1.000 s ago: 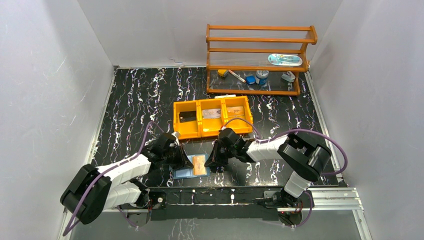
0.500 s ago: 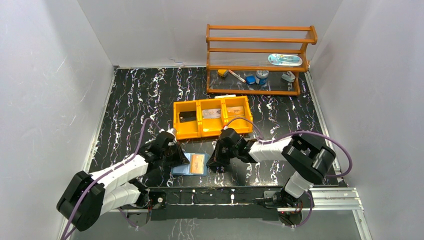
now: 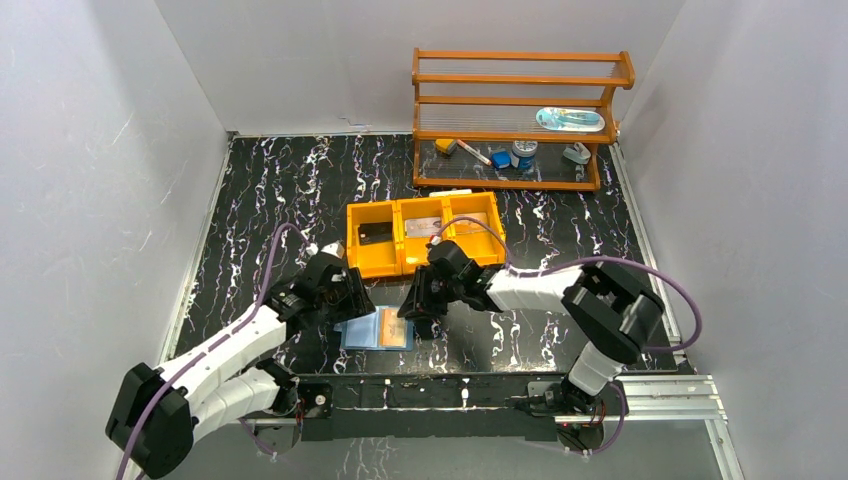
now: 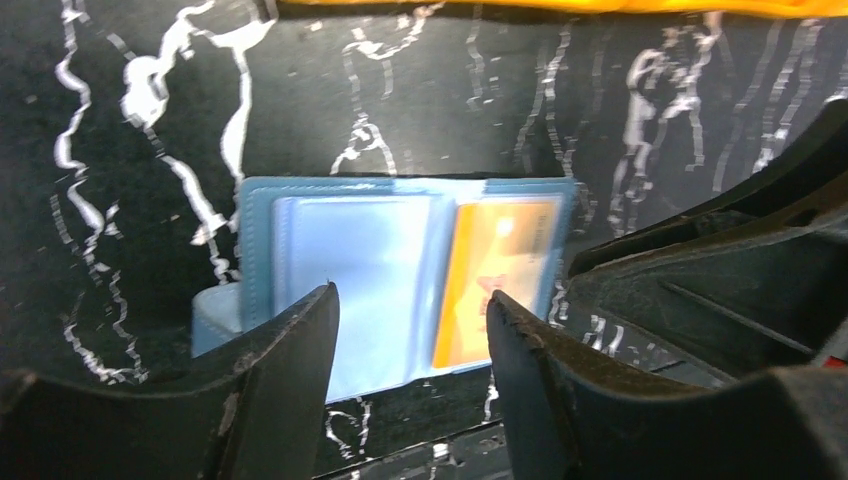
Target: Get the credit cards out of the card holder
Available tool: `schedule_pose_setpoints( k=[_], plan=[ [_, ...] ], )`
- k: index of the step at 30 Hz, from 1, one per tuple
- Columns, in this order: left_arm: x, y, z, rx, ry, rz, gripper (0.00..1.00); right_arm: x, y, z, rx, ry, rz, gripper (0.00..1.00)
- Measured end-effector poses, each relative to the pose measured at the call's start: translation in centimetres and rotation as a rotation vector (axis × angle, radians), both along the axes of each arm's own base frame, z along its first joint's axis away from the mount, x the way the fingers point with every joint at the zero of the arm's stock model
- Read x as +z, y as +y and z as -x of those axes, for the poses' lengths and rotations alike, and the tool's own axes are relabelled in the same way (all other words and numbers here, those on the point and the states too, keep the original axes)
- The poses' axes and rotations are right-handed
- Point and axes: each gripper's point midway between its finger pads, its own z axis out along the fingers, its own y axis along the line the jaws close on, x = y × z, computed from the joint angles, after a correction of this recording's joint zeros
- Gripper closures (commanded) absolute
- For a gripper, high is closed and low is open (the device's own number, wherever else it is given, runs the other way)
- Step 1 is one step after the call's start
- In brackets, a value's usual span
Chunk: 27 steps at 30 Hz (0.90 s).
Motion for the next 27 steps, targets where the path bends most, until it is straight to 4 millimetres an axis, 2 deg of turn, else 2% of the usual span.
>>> schedule_pose_setpoints(
  k=[2, 6, 10, 12, 18, 21, 27],
  plan=[
    [-0.5, 0.5, 0.3, 0.01, 0.02, -0.027, 0.42, -0.6, 0.6, -0.2, 0.009, 0.009, 0.012, 0.62],
    [-2.0, 1.7, 1.0, 0.038, 0.076, -0.085, 0.41, -2.5, 0.3, 0.3, 0.015, 0.045, 0.067, 0.59],
    [-3.2, 2.4, 1.8, 0.058, 0.117, -0.11, 0.42, -2.5, 0.5, 0.5, 0.018, 0.051, 0.077, 0.58],
    [-3.3, 2.4, 1.8, 0.064, 0.114, -0.105, 0.46, -2.5, 0.5, 0.6, 0.02, 0.049, 0.082, 0.64],
    [-3.7, 2.7, 2.0, 0.067, 0.109, -0.095, 0.71, -3.0, 0.7, 0.7, 0.039, 0.051, 0.133, 0.9],
    [-3.9, 2.8, 2.1, 0.067, 0.102, -0.089, 0.75, -2.8, 1.1, 0.6, 0.052, 0.018, 0.169, 0.93],
    [-3.9, 2.6, 2.1, 0.066, 0.087, -0.066, 0.77, -2.8, 0.7, 0.7, 0.062, -0.019, 0.231, 0.95]
  ],
)
